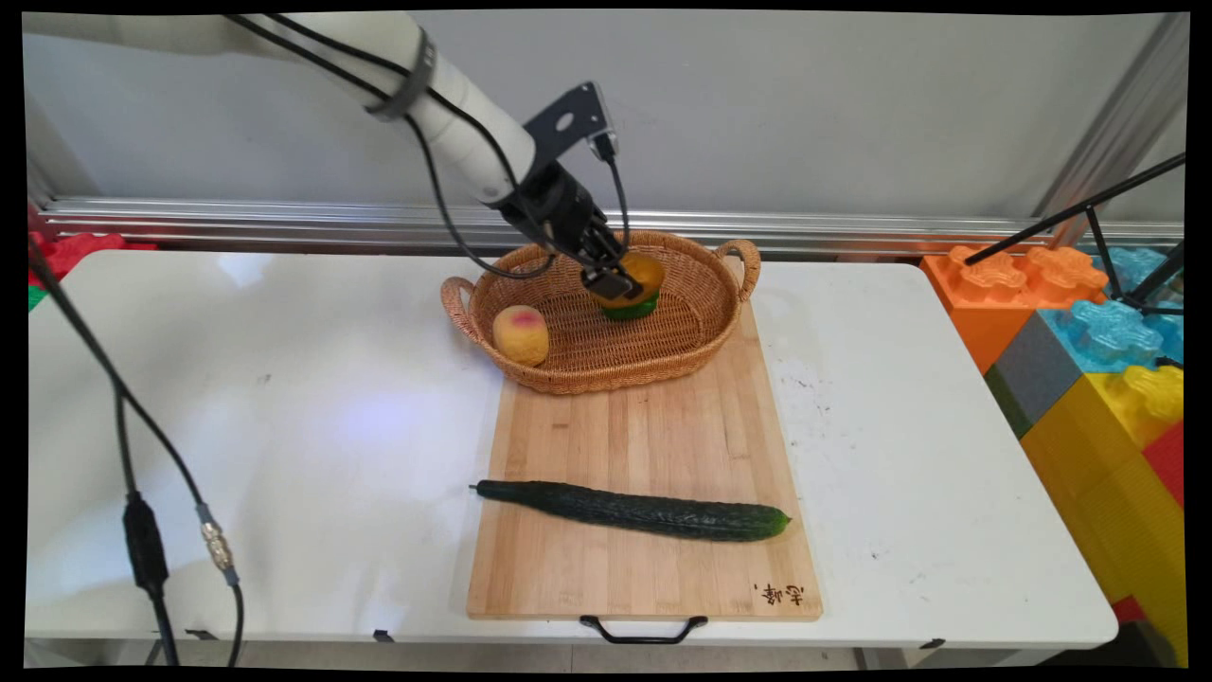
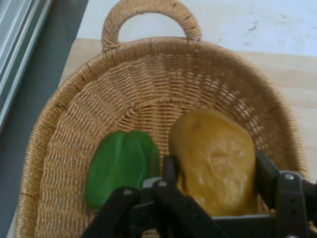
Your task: Place the picked object in the vegetable basket
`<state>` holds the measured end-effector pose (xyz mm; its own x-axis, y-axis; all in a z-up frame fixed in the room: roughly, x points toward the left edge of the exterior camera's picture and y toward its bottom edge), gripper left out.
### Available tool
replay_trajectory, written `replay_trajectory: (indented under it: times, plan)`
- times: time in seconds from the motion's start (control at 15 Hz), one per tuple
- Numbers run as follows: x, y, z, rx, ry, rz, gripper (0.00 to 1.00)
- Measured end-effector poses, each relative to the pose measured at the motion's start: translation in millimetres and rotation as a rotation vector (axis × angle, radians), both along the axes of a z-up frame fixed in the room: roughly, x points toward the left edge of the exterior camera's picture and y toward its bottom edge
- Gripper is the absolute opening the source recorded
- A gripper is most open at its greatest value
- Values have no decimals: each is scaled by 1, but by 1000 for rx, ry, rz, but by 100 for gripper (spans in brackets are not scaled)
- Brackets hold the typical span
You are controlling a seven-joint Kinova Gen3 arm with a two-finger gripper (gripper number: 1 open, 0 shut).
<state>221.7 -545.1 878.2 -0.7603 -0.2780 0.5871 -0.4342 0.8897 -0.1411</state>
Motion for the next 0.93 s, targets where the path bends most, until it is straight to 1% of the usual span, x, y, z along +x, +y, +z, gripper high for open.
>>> replay_trajectory:
  times: [0.2, 0.33, 0.53, 0.73, 0.8, 0.93]
  plan:
    - [-8, -22, -29, 22, 11, 17, 0]
    - [-14, -32, -45, 40, 23, 22, 0]
    - [-21, -42, -61, 51, 42, 32, 0]
    - [-28, -49, -71, 59, 59, 40, 0]
    - [-31, -51, -74, 59, 64, 41, 100]
    - [-36, -53, -77, 60, 73, 41, 100]
